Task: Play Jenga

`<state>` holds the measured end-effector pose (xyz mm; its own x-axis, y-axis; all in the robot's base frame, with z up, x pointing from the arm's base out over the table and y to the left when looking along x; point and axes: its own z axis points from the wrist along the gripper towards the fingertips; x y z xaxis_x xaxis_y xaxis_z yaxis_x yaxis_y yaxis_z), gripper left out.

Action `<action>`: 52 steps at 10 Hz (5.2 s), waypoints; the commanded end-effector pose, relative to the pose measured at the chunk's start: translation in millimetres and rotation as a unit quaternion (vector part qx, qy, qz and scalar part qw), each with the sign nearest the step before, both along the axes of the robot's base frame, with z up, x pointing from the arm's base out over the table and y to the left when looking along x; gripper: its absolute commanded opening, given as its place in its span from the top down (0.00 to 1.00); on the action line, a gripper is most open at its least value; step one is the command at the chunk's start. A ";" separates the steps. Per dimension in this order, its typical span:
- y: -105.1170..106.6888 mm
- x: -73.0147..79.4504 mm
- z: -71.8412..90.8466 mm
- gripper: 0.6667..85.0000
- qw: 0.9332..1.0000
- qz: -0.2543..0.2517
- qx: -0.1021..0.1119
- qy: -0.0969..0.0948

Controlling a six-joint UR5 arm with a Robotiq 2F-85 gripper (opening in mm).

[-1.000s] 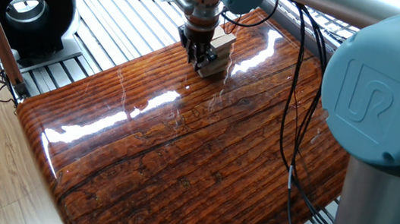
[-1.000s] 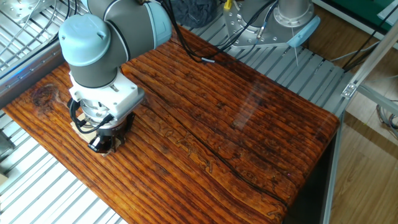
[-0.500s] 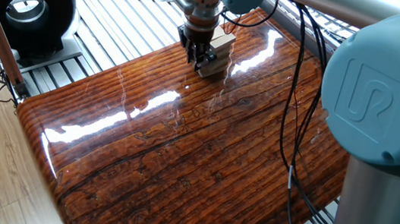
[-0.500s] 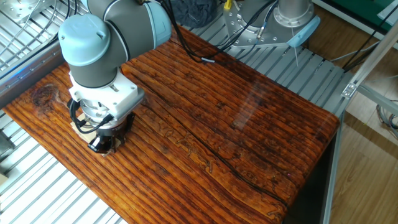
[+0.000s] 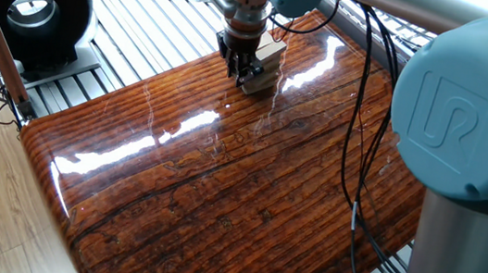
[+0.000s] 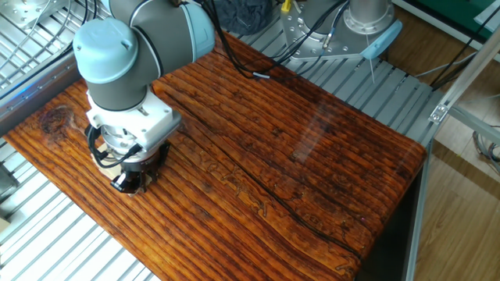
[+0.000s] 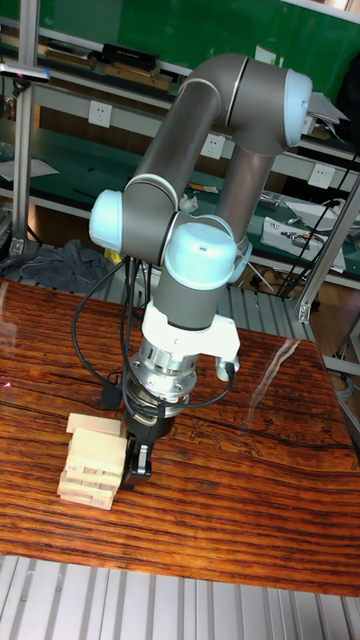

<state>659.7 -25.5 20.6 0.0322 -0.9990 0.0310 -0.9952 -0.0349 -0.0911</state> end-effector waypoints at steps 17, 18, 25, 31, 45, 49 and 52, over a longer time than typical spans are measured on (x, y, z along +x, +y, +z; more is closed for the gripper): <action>6.3 0.9 0.8 0.72 0.999 -0.023 0.041 0.015; 6.0 0.8 1.2 0.72 0.999 -0.023 0.042 0.015; 6.2 1.9 4.6 0.75 0.998 -0.025 0.051 0.011; 13.2 2.9 2.8 0.76 0.997 -0.029 0.066 0.013; 12.7 5.7 3.9 0.79 0.997 -0.028 0.065 0.009; 14.8 6.1 3.9 0.80 0.997 -0.028 0.070 0.009; 13.1 6.3 4.3 0.81 0.997 -0.028 0.069 0.007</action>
<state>664.6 -12.7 23.1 -0.0170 -0.9952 -0.0963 -0.9971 0.0241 -0.0726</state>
